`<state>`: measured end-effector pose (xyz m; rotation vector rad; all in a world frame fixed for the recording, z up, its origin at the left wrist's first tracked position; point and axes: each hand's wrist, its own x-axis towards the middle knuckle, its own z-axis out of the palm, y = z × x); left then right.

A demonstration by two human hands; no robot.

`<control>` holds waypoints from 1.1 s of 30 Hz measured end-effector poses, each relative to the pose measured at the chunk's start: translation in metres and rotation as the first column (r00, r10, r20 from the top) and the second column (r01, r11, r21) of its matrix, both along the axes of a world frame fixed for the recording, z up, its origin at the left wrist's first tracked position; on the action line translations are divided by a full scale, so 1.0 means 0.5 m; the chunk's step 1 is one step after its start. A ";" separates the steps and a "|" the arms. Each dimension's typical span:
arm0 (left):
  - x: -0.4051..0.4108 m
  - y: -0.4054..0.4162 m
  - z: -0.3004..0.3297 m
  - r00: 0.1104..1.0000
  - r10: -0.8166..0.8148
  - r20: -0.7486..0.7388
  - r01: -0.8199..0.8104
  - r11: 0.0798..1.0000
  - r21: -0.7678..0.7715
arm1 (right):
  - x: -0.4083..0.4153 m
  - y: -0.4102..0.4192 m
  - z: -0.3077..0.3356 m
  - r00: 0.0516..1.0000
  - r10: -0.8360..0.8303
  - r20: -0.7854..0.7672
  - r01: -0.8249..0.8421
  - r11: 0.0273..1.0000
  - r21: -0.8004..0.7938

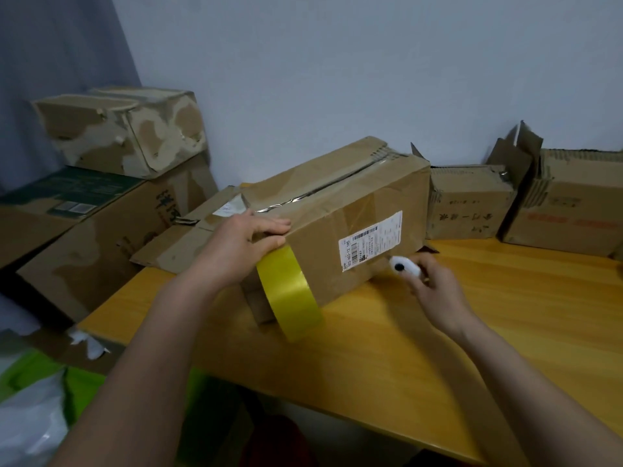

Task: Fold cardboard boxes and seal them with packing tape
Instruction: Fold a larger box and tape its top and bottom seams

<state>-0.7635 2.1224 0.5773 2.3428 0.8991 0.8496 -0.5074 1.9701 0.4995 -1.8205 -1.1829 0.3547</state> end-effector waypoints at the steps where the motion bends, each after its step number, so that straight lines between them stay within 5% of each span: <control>1: 0.003 0.004 0.003 1.000 -0.012 -0.009 0.012 1.000 -0.012 | -0.017 0.000 0.022 0.999 0.028 0.016 -0.029 0.996 0.081; 6: 0.047 0.019 0.029 0.991 -0.110 -0.078 0.103 0.991 -0.085 | -0.098 0.013 0.123 0.968 0.180 0.178 -0.227 0.928 0.297; 13: 0.061 0.044 0.030 0.992 -0.127 -0.008 0.124 0.977 -0.172 | -0.140 0.104 0.175 0.943 0.322 0.078 -0.332 0.914 0.235; 16: 0.065 0.025 0.016 0.985 0.013 0.173 0.029 0.972 -0.235 | -0.154 0.128 0.173 0.918 0.396 0.027 -0.393 0.898 0.196; 19: 0.050 -0.032 0.001 0.874 0.290 0.390 -0.131 0.913 -0.386 | -0.156 0.137 0.168 0.907 0.421 0.018 -0.417 0.892 0.173; 22: 0.035 -0.104 -0.038 0.794 0.392 0.464 0.020 0.746 -0.666 | -0.155 0.141 0.168 0.890 0.456 -0.027 -0.445 0.879 0.169; 24: 0.039 -0.131 -0.072 0.832 0.312 0.458 0.140 0.681 -0.719 | -0.157 0.145 0.164 0.891 0.452 -0.045 -0.437 0.880 0.188; 27: 0.046 -0.139 -0.099 0.896 0.204 0.394 0.115 0.750 -0.651 | -0.160 0.151 0.152 0.889 0.451 -0.075 -0.423 0.873 0.243; 33: 0.032 -0.130 -0.099 0.914 0.228 0.335 0.075 0.717 -0.693 | -0.164 0.163 0.142 0.906 0.423 0.000 -0.408 0.874 0.263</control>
